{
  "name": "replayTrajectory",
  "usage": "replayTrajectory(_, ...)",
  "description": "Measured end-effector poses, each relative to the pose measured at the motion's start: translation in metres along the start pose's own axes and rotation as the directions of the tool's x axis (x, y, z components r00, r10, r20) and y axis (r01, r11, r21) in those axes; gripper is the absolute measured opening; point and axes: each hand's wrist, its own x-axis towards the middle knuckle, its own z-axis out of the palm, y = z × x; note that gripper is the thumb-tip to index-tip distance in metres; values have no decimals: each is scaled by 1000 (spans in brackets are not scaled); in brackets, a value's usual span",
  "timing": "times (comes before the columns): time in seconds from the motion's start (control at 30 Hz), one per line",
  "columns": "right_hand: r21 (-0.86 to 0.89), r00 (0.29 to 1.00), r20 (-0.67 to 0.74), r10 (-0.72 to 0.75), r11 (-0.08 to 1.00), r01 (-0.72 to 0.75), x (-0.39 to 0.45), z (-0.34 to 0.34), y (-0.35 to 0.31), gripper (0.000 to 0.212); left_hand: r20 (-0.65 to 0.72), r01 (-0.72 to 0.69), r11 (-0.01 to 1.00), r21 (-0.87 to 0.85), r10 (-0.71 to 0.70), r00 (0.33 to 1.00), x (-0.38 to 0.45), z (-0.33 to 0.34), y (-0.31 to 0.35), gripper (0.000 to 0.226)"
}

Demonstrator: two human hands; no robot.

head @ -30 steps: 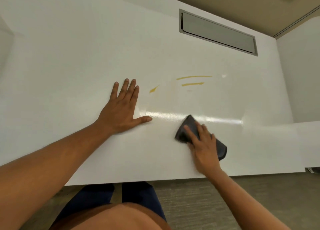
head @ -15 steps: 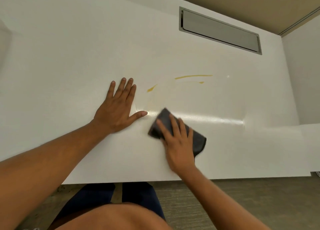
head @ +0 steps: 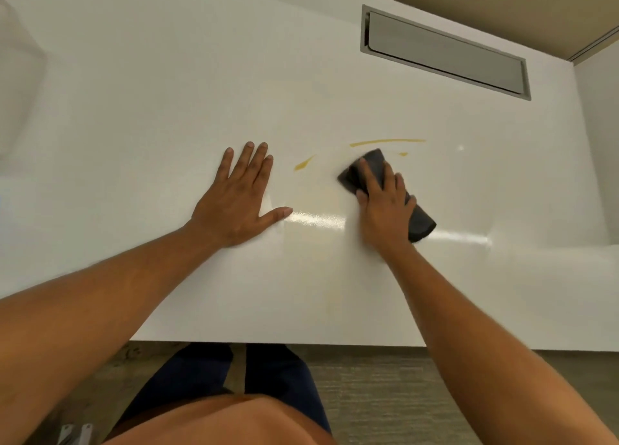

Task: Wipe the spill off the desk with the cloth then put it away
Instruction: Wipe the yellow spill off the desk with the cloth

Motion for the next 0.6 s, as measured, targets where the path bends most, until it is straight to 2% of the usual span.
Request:
replayTrajectory(0.07, -4, 999, -34, 28, 1000, -29, 8, 0, -10, 59, 3, 1, 1000, -2, -1, 1000, 0, -1, 1, 107)
replayTrajectory(0.17, -63, 990, -51, -132, 990, 128, -47, 5, -22, 62, 2, -3, 1000, 1, 3, 1000, -1, -1, 1, 107)
replayTrajectory(0.3, -30, 951, 81, -297, 953, 300, -163, 13, -14, 79, 7, 2, 1000, 5, -2, 1000, 0, 0, 0, 108)
replayTrajectory(0.37, -40, 930, 130, -345, 935, 353, -194, 14, 2, 92, 9, 2, 1000, 6, -2, 1000, 0, 0, -1, 108)
replayTrajectory(0.4, -32, 923, 133, -361, 929, 369, -192, 12, 12, 93, 10, 1, 1000, 8, -1, 1000, 0, 0, 0, 108)
replayTrajectory(0.47, -13, 942, 105, -320, 946, 323, -163, 7, 35, 81, 12, 0, 1000, 11, 0, 1000, 1, -1, 0, 109)
replayTrajectory(0.53, -8, 985, 40, -166, 986, 167, -109, -1, 61, 70, 9, 5, 1000, 14, -6, 1000, 0, -1, 1, 110)
replayTrajectory(0.6, 20, 1000, -5, 12, 1000, -12, -41, -11, 83, 64, -5, 13, 1000, 21, -13, 1000, -1, -1, 2, 111)
